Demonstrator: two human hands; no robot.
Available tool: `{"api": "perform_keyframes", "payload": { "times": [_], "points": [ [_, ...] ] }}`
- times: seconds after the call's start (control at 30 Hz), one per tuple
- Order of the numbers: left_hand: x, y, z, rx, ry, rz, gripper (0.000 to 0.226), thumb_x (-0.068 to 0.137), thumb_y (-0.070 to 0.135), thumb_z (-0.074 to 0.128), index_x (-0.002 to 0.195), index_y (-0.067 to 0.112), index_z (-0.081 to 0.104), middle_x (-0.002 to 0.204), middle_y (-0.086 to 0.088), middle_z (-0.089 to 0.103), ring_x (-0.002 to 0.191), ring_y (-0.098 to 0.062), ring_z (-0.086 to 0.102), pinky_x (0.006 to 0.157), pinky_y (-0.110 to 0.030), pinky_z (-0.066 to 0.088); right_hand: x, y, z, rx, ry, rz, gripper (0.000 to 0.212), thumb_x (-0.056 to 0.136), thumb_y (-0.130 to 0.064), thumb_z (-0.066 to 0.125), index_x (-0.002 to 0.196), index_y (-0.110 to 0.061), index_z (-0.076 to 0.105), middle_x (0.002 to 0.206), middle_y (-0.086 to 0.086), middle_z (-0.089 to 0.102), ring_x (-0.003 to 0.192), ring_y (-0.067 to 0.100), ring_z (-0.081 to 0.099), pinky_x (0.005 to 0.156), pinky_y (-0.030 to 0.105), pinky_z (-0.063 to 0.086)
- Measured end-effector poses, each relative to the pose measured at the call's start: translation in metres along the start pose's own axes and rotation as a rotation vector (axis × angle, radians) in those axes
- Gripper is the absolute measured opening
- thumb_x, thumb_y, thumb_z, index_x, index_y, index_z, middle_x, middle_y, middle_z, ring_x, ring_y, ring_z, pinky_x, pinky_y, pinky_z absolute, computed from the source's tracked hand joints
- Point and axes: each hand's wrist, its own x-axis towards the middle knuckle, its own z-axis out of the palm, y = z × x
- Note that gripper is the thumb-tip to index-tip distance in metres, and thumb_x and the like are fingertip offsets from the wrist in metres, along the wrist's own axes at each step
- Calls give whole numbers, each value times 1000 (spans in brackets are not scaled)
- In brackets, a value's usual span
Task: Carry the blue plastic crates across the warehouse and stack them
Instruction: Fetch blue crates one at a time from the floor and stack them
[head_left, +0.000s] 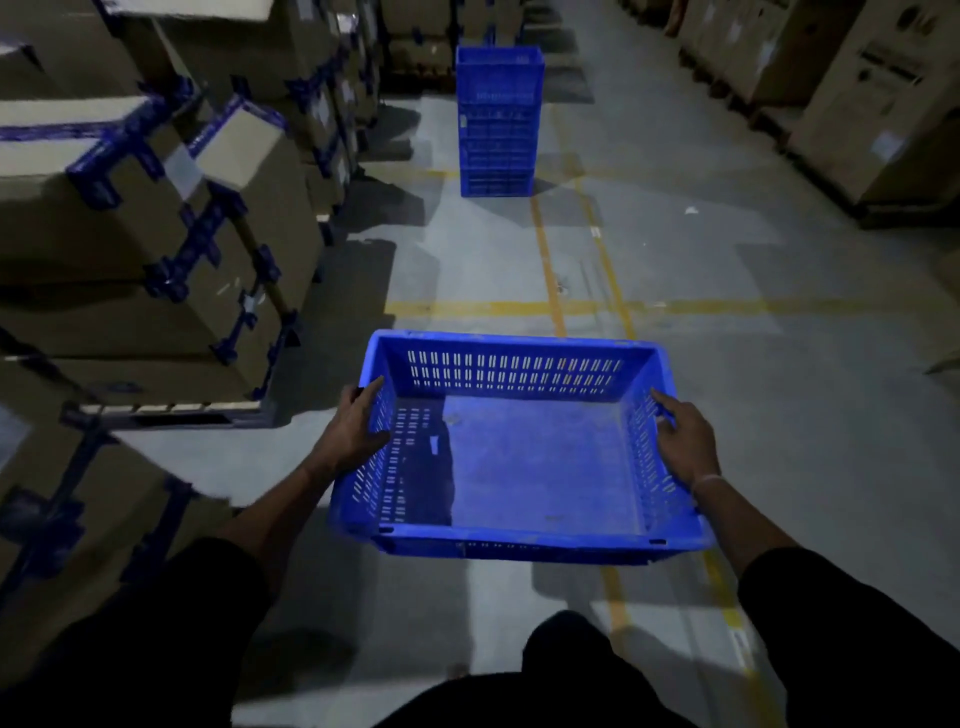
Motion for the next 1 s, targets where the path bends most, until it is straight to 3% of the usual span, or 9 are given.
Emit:
{"api": "perform_keyframes", "payload": {
  "times": [0.07, 0.2, 0.33, 0.43, 0.57, 0.77, 0.9, 1.0],
  "points": [
    [48, 5, -10, -4, -7, -5, 91, 89, 16, 74, 161, 23, 19, 149, -7, 26, 113, -26, 56, 86, -41, 57, 47, -10, 8, -1, -6, 1, 45, 94, -2, 53, 137, -14, 57, 118, 21, 60, 109, 39, 57, 96, 38, 43],
    [150, 13, -18, 18, 18, -8, 92, 87, 13, 75, 161, 19, 19, 148, -11, 27, 124, -31, 53, 99, -42, 50, 150, -18, 27, 19, 6, -6, 46, 93, -1, 53, 136, -14, 57, 116, 21, 61, 108, 39, 59, 96, 39, 43],
    [257, 31, -27, 21, 38, -10, 92, 89, 20, 74, 161, 23, 16, 151, -7, 24, 116, -24, 54, 90, -42, 56, 268, -25, 44, 36, 2, -15, 46, 93, -3, 53, 137, -16, 57, 120, 21, 60, 110, 39, 58, 98, 37, 43],
    [332, 52, -41, 41, 59, 7, 92, 89, 18, 74, 161, 20, 17, 150, -10, 25, 127, -30, 49, 100, -44, 50, 349, -35, 42, 49, -10, -4, 46, 95, -4, 51, 138, -16, 56, 125, 21, 58, 115, 38, 57, 100, 38, 42],
    [426, 77, -59, 62, 81, 25, 94, 87, 18, 76, 161, 18, 18, 147, -13, 28, 128, -33, 49, 105, -46, 46, 451, -51, 32, 59, -3, -8, 46, 95, -5, 50, 139, -18, 55, 124, 19, 58, 113, 36, 57, 98, 34, 42],
    [550, 99, -80, 1, 101, 6, 93, 87, 17, 77, 160, 19, 21, 147, -13, 30, 125, -32, 51, 103, -44, 47, 588, -77, 32, 8, -22, -40, 47, 97, -5, 49, 142, -18, 52, 122, 18, 56, 111, 36, 55, 99, 35, 41],
    [646, 103, -94, -16, 94, -1, 93, 87, 17, 76, 161, 22, 20, 149, -11, 29, 116, -22, 52, 97, -40, 50, 681, -91, 53, -11, -32, -43, 47, 98, -7, 49, 143, -19, 50, 125, 20, 55, 113, 38, 54, 100, 41, 41],
    [727, 99, -108, -22, 87, 1, 93, 87, 17, 76, 161, 19, 21, 148, -13, 30, 123, -29, 52, 99, -40, 49, 758, -105, 76, -22, -27, -50, 46, 97, -6, 50, 142, -17, 52, 124, 21, 57, 115, 38, 54, 100, 39, 40]
  ]
}}
